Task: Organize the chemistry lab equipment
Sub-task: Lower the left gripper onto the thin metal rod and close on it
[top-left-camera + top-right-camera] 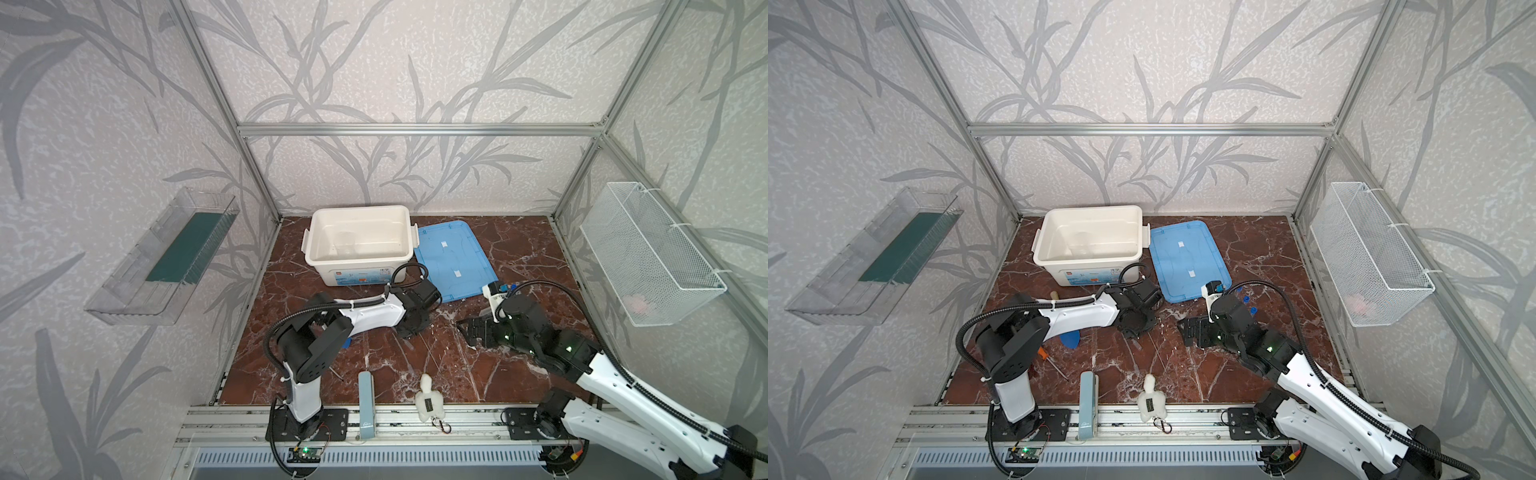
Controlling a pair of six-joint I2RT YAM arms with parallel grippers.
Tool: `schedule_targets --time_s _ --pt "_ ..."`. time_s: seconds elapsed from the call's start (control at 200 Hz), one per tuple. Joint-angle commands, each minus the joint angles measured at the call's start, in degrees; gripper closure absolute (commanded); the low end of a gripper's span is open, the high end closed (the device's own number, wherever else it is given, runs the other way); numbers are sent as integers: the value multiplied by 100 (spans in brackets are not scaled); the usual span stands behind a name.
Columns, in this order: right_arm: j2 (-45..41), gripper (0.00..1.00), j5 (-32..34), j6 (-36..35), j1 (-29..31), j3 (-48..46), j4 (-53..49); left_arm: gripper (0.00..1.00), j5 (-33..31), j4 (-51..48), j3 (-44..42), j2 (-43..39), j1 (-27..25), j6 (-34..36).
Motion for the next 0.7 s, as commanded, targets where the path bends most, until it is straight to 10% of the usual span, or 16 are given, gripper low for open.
schedule_targets --time_s 0.0,0.7 --pt "-26 1 97 19 -5 -35 50 91 -192 -190 317 300 -33 212" --pt "-332 1 256 67 -4 -52 57 81 -204 -1236 950 557 -788 1076"
